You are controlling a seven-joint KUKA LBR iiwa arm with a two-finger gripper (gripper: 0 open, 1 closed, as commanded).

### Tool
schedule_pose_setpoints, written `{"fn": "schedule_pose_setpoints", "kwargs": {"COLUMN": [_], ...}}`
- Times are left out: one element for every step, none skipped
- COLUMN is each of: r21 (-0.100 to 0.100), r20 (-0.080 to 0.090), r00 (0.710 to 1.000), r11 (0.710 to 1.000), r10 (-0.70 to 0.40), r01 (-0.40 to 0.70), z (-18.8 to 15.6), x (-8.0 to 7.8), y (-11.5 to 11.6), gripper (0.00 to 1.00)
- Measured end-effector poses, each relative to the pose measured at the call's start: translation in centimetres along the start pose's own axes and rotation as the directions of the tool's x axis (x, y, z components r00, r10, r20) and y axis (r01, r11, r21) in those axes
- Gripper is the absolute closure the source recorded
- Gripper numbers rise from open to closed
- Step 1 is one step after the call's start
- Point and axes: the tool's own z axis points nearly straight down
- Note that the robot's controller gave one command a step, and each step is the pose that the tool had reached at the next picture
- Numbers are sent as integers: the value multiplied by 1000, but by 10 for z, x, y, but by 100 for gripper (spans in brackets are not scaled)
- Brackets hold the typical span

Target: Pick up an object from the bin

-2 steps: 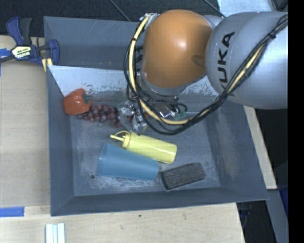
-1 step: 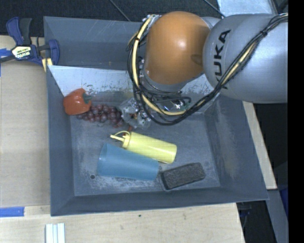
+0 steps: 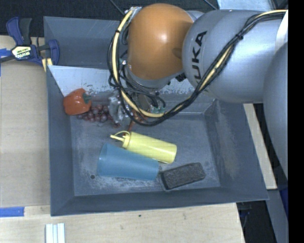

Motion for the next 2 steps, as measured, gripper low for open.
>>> {"fn": "schedule_pose_setpoints", "kwargs": {"r21": [3, 2], "r20": [-5, -1], "r00": [997, 1000], "r11": [997, 1000], "r10": [-78, -17], "r01": [78, 17], "z": [37, 34], "x": [14, 15], "y": [-25, -21], "gripper": [100, 100]}}
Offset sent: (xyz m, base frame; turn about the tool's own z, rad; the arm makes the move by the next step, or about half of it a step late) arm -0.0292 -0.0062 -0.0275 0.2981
